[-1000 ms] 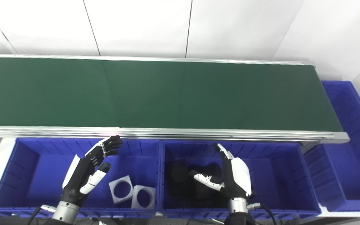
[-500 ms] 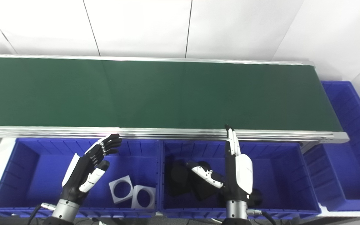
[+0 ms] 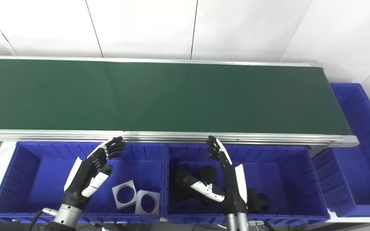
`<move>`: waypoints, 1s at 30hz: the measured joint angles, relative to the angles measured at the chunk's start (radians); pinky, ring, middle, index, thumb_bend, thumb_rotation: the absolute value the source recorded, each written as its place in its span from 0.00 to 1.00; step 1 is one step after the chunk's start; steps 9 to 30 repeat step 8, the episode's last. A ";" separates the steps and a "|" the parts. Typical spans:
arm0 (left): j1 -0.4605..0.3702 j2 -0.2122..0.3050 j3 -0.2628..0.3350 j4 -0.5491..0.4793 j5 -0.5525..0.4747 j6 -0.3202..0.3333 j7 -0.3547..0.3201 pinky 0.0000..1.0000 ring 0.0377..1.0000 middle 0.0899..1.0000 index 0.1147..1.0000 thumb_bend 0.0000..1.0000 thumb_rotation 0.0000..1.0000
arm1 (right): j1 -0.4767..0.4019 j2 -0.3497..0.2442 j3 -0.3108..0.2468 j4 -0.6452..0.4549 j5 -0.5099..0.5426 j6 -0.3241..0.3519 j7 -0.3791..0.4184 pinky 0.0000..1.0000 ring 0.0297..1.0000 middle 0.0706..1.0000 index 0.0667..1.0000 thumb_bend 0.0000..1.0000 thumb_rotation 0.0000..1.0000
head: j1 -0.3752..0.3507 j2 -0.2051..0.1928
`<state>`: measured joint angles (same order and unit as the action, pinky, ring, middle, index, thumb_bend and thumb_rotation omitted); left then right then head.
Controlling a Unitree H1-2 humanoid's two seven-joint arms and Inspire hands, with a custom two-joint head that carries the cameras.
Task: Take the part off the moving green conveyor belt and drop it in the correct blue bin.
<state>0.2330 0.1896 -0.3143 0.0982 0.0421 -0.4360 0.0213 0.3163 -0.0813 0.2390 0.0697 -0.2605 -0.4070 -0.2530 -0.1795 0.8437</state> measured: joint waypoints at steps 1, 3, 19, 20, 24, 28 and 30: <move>0.000 -0.001 0.000 0.000 0.000 0.000 -0.001 0.77 0.81 0.81 0.81 0.63 0.80 | 0.000 0.000 0.000 0.002 0.007 0.000 0.004 0.78 0.81 0.84 0.88 0.91 0.51 | 0.003 0.000; 0.000 -0.001 0.000 0.000 0.000 0.000 -0.002 0.77 0.81 0.81 0.81 0.63 0.80 | -0.001 0.000 -0.002 0.004 0.023 -0.001 0.024 0.79 0.81 0.85 0.89 0.91 0.51 | 0.009 -0.005; 0.000 -0.002 0.000 0.000 0.001 0.000 -0.002 0.77 0.81 0.81 0.81 0.63 0.80 | -0.002 0.000 -0.008 0.005 0.046 -0.001 0.064 0.79 0.82 0.85 0.90 0.90 0.50 | 0.018 -0.009; 0.000 -0.002 0.000 0.000 0.001 0.000 -0.002 0.77 0.81 0.81 0.81 0.63 0.80 | -0.002 0.000 -0.008 0.005 0.046 -0.001 0.064 0.79 0.82 0.85 0.90 0.90 0.50 | 0.018 -0.009; 0.000 -0.002 0.000 0.000 0.001 0.000 -0.002 0.77 0.81 0.81 0.81 0.63 0.80 | -0.002 0.000 -0.008 0.005 0.046 -0.001 0.064 0.79 0.82 0.85 0.90 0.90 0.50 | 0.018 -0.009; 0.000 -0.002 0.000 0.000 0.001 0.000 -0.002 0.77 0.81 0.81 0.81 0.63 0.80 | -0.002 0.000 -0.008 0.005 0.046 -0.001 0.064 0.79 0.82 0.85 0.90 0.90 0.50 | 0.018 -0.009; 0.000 -0.002 0.000 0.000 0.001 0.000 -0.002 0.77 0.81 0.81 0.81 0.63 0.80 | -0.002 0.000 -0.008 0.005 0.046 -0.001 0.064 0.79 0.82 0.85 0.90 0.90 0.50 | 0.018 -0.009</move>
